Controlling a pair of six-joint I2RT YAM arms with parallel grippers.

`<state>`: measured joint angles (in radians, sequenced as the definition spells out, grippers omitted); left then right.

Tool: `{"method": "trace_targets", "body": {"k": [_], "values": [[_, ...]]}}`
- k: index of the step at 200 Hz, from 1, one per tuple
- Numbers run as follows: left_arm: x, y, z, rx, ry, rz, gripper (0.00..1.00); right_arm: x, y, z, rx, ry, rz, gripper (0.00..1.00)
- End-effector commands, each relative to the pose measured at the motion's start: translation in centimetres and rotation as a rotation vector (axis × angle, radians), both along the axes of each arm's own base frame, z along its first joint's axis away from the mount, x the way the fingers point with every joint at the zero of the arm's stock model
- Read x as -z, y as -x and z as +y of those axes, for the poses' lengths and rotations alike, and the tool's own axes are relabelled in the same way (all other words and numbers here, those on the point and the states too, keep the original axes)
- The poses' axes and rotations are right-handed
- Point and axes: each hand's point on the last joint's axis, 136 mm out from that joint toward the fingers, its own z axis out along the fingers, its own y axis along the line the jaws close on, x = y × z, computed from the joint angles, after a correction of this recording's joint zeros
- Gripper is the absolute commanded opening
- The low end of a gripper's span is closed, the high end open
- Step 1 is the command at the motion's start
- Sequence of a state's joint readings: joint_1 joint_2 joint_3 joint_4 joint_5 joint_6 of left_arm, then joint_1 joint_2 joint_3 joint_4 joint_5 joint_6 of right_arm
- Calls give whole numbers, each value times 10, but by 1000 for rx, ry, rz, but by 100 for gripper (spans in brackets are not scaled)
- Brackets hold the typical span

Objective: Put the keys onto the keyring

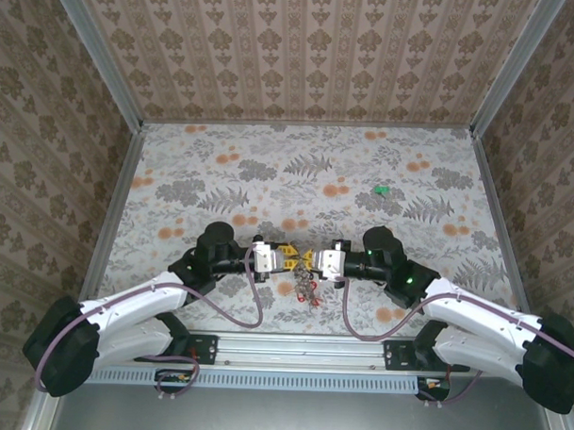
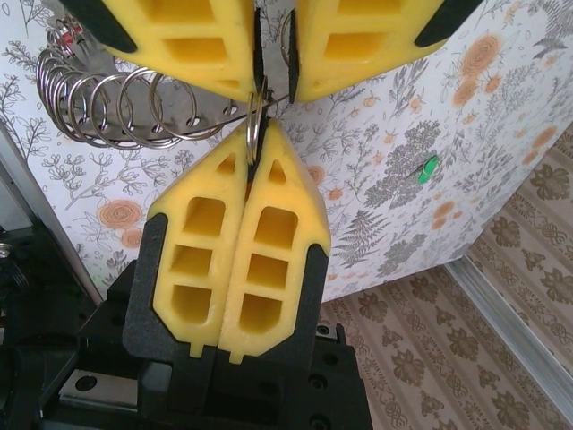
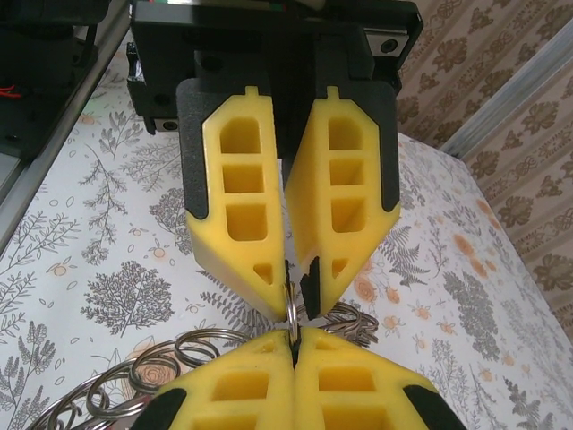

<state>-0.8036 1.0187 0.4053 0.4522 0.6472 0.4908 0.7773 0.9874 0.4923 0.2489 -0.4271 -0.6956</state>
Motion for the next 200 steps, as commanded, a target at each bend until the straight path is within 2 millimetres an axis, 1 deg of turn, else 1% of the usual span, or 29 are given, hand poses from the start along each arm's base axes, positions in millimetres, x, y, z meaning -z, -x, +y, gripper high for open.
{"method": "trace_targets", "body": {"k": [1, 14, 24, 29, 33, 43, 46, 47, 56, 58, 72, 94, 127, 144, 158, 181, 200], "values": [[-13, 3, -1, 22, 34, -24, 13, -19, 3, 8, -39, -59, -36, 0], [-13, 4, -1, 23, 31, -26, 7, -18, 2, 8, -37, -57, -34, 0], [-13, 4, 0, 23, 27, -31, 0, -16, 1, 7, -33, -50, -29, 0], [-14, 5, 0, 23, 24, -34, 0, -14, 1, 7, -31, -42, -23, 0], [-14, 4, 1, 21, 20, -36, 0, -13, 0, 7, -29, -36, -21, 4], [-14, 3, 2, 10, 2, -33, 0, -7, -3, 4, -11, -5, -12, 19], [-14, 3, 2, 10, -5, -30, 0, -4, -5, 3, 2, 8, -6, 23], [-14, 0, 3, -4, -10, -32, 0, -3, -6, 3, 6, 12, -3, 24], [-11, -4, 5, -33, -44, -29, 0, 4, -11, 0, 37, 48, 13, 27], [-8, -4, 5, -36, -59, -21, 0, 5, -12, -1, 40, 55, 12, 28], [-1, -7, 9, -56, -117, -14, 0, 11, -11, -4, 34, 91, 18, 30], [6, -8, 14, -74, -193, 8, 0, 9, -11, -4, 31, 100, 26, 31], [4, -11, 15, -98, -237, 31, 0, 6, -10, 2, 12, 112, 76, 29], [3, -12, 16, -103, -259, 54, 0, 7, -10, 8, 7, 89, 116, 28], [5, -13, 15, -100, -286, 73, 0, 6, -14, 12, 26, 57, 126, 28], [7, -9, 13, -74, -305, 95, 0, 7, -18, 15, 32, 48, 129, 28], [6, -6, 10, -52, -298, 103, 0, 8, -19, 17, 24, 53, 128, 24]]}}
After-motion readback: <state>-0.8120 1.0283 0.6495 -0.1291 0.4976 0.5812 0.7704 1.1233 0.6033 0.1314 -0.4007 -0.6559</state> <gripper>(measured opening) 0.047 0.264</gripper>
